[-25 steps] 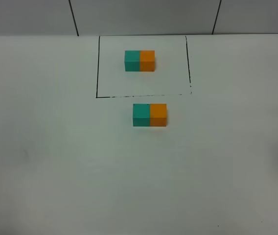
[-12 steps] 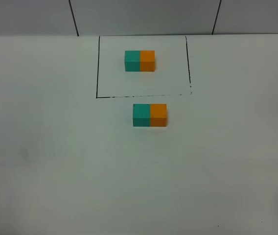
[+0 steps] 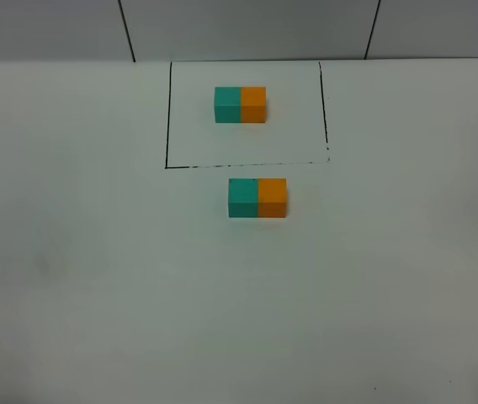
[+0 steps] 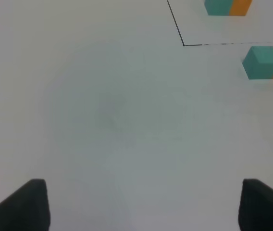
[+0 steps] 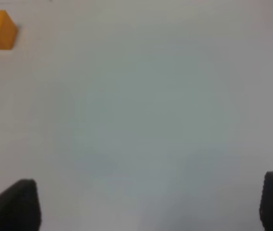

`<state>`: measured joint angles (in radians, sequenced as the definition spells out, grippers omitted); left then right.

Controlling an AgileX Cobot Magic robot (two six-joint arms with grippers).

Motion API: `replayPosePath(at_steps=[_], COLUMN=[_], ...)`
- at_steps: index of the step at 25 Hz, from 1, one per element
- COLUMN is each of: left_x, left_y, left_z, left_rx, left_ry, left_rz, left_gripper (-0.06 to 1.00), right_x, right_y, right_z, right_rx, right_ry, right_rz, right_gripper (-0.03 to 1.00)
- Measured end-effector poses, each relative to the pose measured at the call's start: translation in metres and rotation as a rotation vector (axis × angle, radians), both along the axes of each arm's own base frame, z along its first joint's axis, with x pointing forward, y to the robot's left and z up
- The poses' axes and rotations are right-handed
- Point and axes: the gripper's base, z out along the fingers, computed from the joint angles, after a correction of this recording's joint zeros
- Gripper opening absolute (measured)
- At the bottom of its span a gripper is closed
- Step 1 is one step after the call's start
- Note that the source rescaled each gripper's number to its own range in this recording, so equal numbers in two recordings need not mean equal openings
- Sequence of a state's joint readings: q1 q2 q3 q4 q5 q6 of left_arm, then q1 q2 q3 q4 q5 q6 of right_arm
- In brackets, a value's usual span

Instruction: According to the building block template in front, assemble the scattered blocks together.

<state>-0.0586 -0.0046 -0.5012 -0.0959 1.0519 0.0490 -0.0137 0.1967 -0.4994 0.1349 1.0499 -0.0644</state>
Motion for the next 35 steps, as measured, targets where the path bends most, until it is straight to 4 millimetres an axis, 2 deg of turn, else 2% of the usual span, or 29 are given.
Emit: replayPosePath(at_steps=[10, 35], left_x=[0.0, 0.0], left_y=[0.0, 0.0], left_z=[0.0, 0.0], left_rx=[0.0, -0.001], left_ry=[0.0, 0.002], left_rz=[0.0, -0.001], left_gripper=[0.69, 0.69], right_x=[-0.031, -0.032], right_y=[-0.001, -0.003], right_z=[0.002, 0.002], right_rx=[0.014, 0.028], right_ry=[-0.193, -0.192], right_rz=[0.029, 0.038], right_gripper=[0.95, 0.85])
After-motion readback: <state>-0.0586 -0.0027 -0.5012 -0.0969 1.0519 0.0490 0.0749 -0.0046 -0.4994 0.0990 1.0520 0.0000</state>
